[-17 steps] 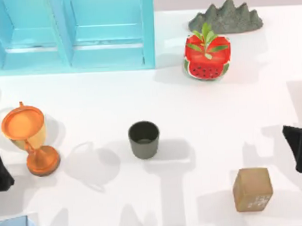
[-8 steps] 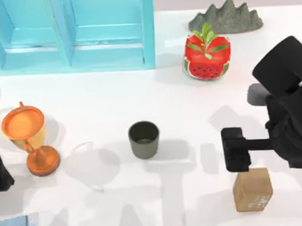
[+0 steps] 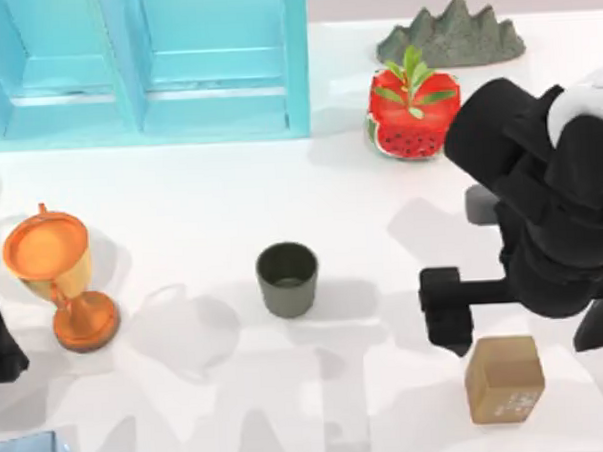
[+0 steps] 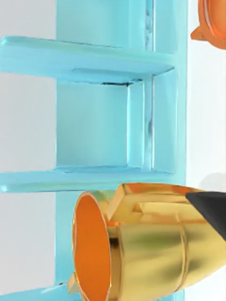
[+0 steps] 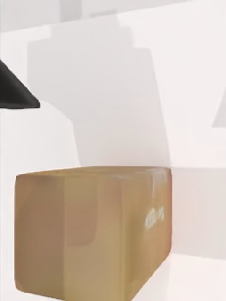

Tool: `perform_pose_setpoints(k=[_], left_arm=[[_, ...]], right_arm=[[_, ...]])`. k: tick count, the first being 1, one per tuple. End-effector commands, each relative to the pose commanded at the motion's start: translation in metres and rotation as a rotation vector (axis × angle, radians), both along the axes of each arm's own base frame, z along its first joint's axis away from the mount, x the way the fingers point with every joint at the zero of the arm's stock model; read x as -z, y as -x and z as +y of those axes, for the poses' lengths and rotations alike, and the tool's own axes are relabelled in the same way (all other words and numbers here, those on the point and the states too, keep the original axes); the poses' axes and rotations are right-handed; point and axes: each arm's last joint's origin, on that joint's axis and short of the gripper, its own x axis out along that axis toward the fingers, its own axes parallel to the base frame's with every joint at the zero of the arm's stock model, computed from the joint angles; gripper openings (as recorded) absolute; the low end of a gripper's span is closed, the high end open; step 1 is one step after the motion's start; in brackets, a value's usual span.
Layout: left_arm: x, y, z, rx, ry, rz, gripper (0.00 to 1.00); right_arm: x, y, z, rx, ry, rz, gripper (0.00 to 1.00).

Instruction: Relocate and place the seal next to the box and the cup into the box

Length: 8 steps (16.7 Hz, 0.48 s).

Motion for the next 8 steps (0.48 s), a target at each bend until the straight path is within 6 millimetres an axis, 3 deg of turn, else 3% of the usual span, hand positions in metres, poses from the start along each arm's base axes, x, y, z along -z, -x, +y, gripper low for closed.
perform_pose_setpoints(k=[4,8], left_arm=[[0.0,0.0,0.0,0.0,0.0,0.0,1.0],[0.0,0.0,0.0,0.0,0.0,0.0,1.0]], right_arm=[[0.001,0.001,0.0,-0.003,0.0,-0.001,1.0],[0.029,-0.002,0.002,0.001,0.0,0.0,1.0]])
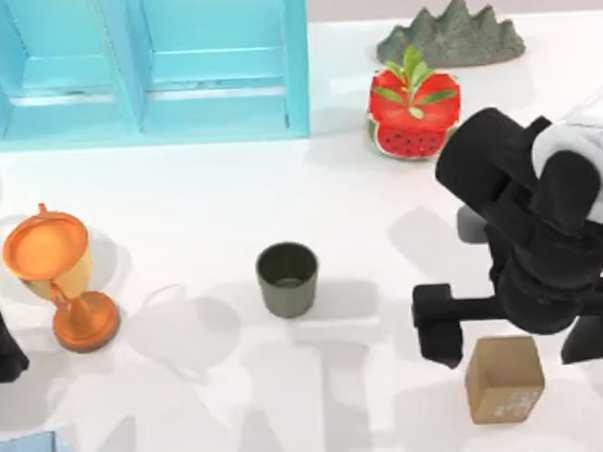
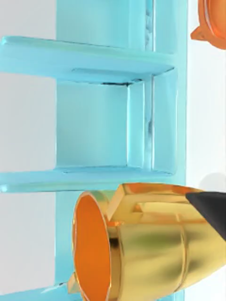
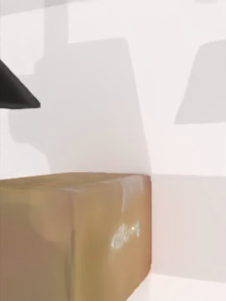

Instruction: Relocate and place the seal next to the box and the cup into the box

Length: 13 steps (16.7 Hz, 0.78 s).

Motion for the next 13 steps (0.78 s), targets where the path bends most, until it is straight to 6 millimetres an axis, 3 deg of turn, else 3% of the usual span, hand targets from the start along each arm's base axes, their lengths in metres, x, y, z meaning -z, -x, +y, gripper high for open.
perform_pose_setpoints(k=[5,10,13], left_arm=[[0.0,0.0,0.0,0.0,0.0,0.0,1.0],[0.0,0.0,0.0,0.0,0.0,0.0,1.0],[0.0,0.0,0.0,0.0,0.0,0.0,1.0]], right_arm=[[0.046,0.001,-0.001,-0.001,-0.002,-0.002,1.0],[0.051,0.002,-0.001,-0.001,0.0,0.0,1.0],[0.051,0.002,-0.001,-0.001,0.0,0.0,0.77]])
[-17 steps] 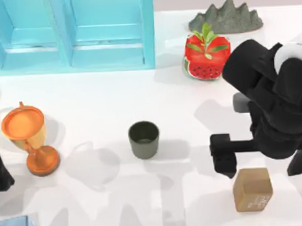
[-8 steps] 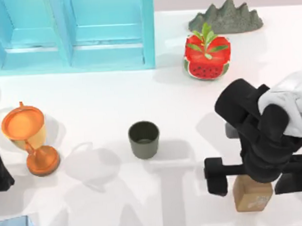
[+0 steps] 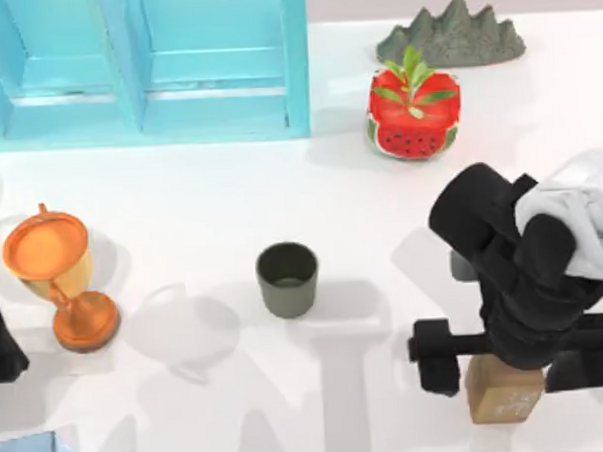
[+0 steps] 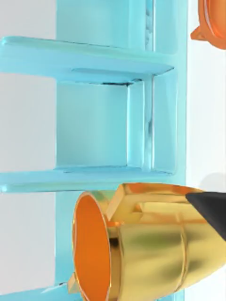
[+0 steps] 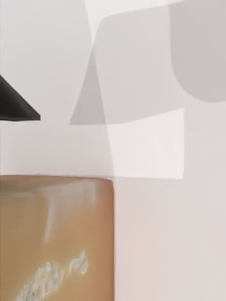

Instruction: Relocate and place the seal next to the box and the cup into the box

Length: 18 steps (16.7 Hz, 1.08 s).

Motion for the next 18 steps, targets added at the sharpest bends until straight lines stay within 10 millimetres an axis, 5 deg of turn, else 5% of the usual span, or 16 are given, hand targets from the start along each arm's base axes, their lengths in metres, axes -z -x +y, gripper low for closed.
perform_pose_setpoints(k=[10,18], left_arm=[[0.0,0.0,0.0,0.0,0.0,0.0,1.0],[0.0,0.0,0.0,0.0,0.0,0.0,1.0]], right_arm=[[0.0,0.0,0.0,0.0,0.0,0.0,0.02],[0.0,0.0,0.0,0.0,0.0,0.0,0.0]])
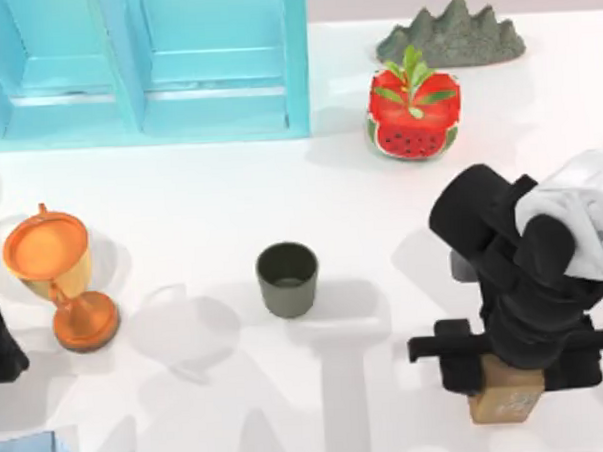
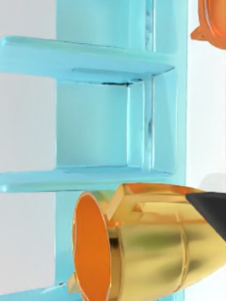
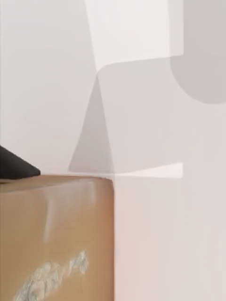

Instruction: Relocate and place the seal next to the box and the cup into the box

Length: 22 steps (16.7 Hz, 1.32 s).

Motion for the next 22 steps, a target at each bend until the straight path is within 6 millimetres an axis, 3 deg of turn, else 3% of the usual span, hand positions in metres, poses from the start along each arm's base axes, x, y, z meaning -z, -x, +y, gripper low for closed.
perform_pose_setpoints(k=[4,7,12,18,22], left_arm=[[0.0,0.0,0.0,0.0,0.0,0.0,1.0],[0.0,0.0,0.0,0.0,0.0,0.0,1.0],[0.0,0.0,0.0,0.0,0.0,0.0,1.0],[0.0,0.0,0.0,0.0,0.0,0.0,1.0],[0.0,0.0,0.0,0.0,0.0,0.0,1.0]], right_arm=[[-0.011,-0.004,-0.01,0.003,-0.005,-0.006,0.0],[-0.041,-0.01,-0.04,0.004,0.0,0.0,0.0],[-0.094,-0.001,-0.095,0.002,0.001,0.004,0.0],[-0.099,0.0,-0.099,0.001,0.001,0.004,0.0],[-0.106,-0.026,-0.099,0.001,0.007,0.021,0.0]])
